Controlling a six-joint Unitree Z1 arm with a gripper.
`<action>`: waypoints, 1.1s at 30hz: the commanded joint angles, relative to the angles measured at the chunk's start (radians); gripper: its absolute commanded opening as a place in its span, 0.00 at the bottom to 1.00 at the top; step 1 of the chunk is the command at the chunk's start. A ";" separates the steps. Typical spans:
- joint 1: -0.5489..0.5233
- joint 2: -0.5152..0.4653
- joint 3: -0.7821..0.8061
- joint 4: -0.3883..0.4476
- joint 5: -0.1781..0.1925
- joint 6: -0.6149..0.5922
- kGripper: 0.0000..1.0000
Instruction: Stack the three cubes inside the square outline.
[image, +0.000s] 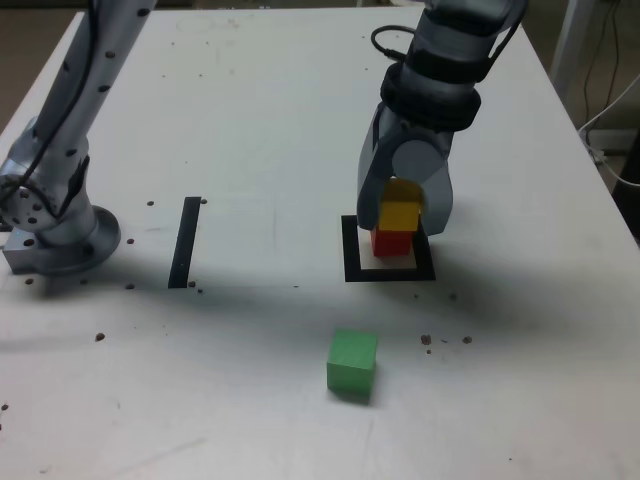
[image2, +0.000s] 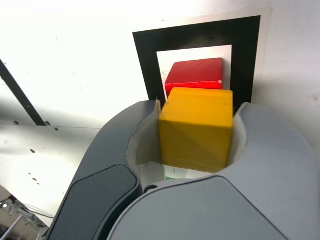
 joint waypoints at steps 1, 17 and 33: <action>0.003 0.004 0.005 -0.005 -0.001 0.005 0.93; 0.008 -0.040 0.033 -0.013 0.019 0.010 1.00; -0.144 -0.214 0.107 0.018 0.070 -0.051 1.00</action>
